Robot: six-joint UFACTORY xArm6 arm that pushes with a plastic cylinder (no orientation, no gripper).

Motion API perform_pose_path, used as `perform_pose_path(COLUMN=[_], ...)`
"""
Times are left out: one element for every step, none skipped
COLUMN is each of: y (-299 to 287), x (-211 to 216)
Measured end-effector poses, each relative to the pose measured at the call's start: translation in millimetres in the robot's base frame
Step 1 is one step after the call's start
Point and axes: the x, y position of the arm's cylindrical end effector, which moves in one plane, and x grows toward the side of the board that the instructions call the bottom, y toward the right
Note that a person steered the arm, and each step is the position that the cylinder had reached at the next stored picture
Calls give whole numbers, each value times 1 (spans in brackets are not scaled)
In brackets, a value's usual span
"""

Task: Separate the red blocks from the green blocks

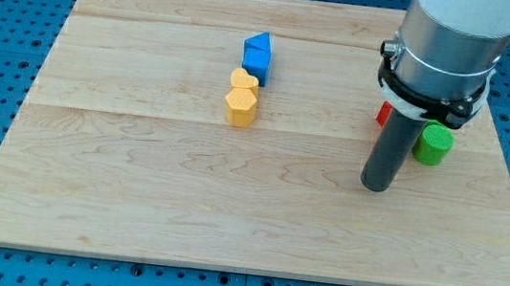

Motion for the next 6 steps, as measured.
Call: perform_pose_path(y=[4, 20, 25, 25, 27, 27], x=[0, 2, 4, 4, 4, 4])
